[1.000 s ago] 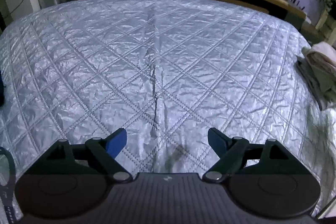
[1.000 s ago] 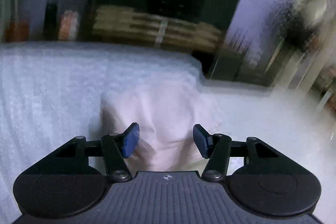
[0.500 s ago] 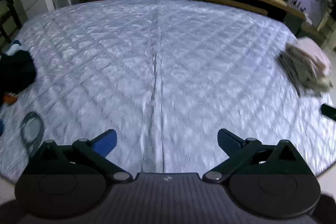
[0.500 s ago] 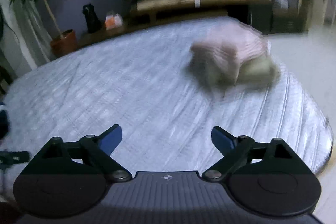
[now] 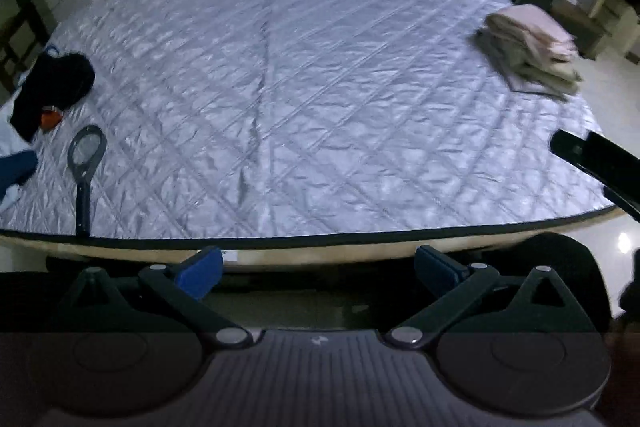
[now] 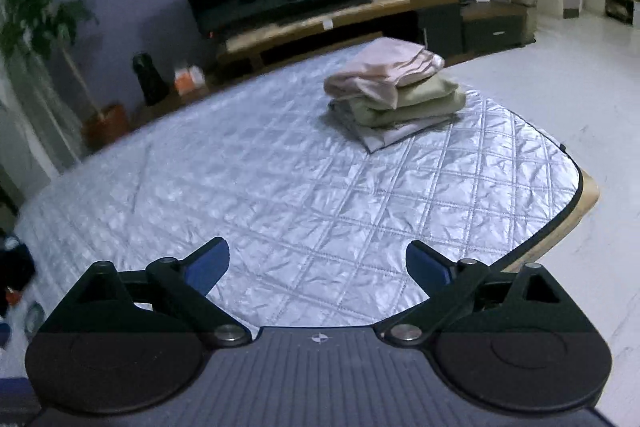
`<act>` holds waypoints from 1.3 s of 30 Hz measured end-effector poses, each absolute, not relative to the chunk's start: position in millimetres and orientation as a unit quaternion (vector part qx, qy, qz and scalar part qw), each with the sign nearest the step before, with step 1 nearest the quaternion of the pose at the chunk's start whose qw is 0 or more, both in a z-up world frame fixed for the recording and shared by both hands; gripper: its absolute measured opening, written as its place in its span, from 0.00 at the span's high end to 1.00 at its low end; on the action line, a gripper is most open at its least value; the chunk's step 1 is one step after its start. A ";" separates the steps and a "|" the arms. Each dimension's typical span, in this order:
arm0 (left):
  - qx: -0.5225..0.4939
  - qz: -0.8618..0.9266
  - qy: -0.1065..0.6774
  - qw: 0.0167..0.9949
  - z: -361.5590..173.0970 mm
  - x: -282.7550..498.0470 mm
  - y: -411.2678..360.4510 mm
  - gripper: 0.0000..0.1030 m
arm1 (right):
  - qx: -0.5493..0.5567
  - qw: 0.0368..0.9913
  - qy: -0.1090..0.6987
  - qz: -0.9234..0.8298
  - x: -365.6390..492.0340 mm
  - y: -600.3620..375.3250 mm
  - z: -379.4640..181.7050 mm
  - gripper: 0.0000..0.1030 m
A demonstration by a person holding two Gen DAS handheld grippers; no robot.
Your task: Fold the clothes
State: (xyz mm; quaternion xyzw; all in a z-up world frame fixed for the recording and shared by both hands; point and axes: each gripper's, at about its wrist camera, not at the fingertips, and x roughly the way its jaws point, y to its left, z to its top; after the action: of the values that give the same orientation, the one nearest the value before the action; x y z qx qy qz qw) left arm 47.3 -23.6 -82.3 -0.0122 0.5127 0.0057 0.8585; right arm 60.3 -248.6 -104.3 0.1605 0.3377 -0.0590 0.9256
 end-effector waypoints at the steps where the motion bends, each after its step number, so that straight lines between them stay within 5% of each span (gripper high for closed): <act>1: -0.008 0.003 0.508 0.861 -79.1 43.0 -28.5 0.01 | 0.163 0.926 0.333 -0.068 57.4 -252.0 -104.0 0.06; 23: 0.027 -0.007 0.371 0.928 -0.6 -76.9 -93.4 0.02 | 0.122 0.911 0.372 -0.129 -21.1 -262.7 -83.4 0.06; 39: 0.038 -0.091 0.340 0.935 37.6 -133.4 -97.8 0.01 | 0.140 0.920 0.332 -0.155 -104.0 -269.1 2.9 0.01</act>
State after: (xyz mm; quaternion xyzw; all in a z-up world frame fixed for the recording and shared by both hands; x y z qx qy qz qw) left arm -133.4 -97.8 37.6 0.0377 0.3403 -0.0905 0.9352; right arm -104.0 -269.1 2.9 0.1399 0.3322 -0.1549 0.9198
